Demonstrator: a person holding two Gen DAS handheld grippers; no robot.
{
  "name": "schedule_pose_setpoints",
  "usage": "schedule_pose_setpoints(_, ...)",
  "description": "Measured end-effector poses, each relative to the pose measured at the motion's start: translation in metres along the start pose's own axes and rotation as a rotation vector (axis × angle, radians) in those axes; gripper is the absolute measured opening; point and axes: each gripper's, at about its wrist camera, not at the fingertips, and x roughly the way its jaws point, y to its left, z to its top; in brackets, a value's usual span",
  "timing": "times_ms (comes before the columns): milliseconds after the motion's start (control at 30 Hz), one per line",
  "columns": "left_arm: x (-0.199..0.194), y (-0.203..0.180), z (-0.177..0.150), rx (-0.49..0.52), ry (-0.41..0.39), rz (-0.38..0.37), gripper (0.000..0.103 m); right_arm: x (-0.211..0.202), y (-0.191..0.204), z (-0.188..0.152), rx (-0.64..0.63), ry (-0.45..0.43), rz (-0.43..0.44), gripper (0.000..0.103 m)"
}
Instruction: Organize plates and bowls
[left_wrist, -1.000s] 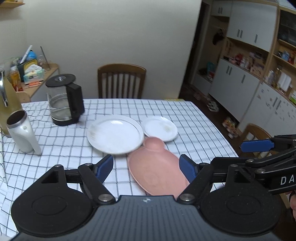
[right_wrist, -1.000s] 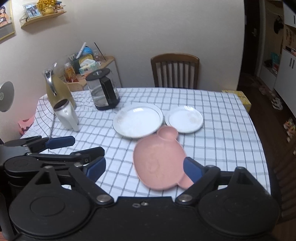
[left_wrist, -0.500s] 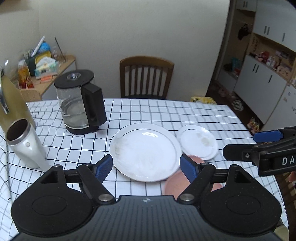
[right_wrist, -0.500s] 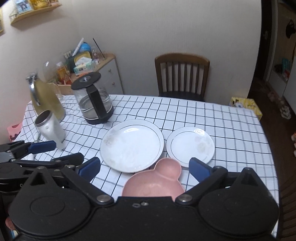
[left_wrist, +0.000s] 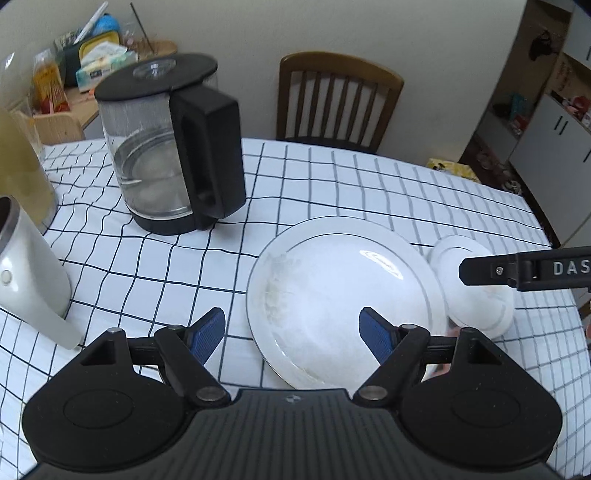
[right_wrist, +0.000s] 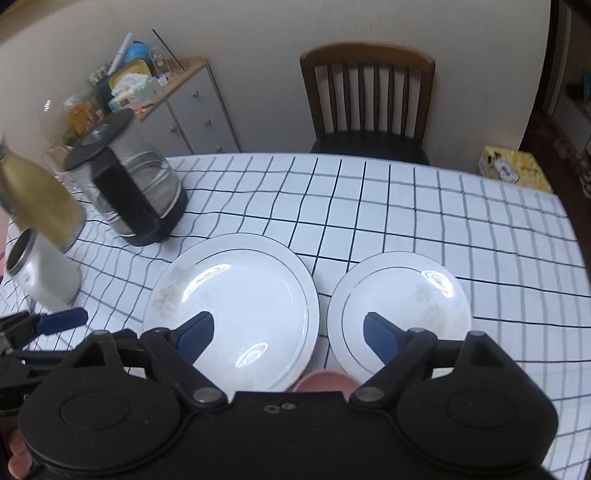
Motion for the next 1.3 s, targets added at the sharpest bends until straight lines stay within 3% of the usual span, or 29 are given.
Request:
schedule_pose_setpoints(300, 0.047, 0.013, 0.005, -0.061, 0.08, 0.01, 0.079, 0.058, -0.017, 0.01, 0.052, 0.107, 0.02, 0.066)
schedule_pose_setpoints(467, 0.064, 0.018, 0.004, -0.092, 0.123, -0.015, 0.059, 0.074, -0.018, 0.009, 0.06, 0.143, 0.046, 0.044)
schedule_pose_setpoints(667, 0.074, 0.024, 0.002, -0.104, 0.143, -0.015, 0.041, 0.079, -0.02, 0.007, 0.057, 0.157, 0.044, 0.037)
schedule_pose_setpoints(933, 0.081, 0.035, 0.004, -0.137, 0.157, -0.017, 0.026, 0.083, -0.028, 0.006, 0.067, 0.159, 0.04, 0.022)
schedule_pose_setpoints(1300, 0.086, 0.038, 0.0, -0.157, 0.151, -0.019, 0.016, 0.089, -0.035, 0.001, 0.108, 0.174, 0.041, 0.01)
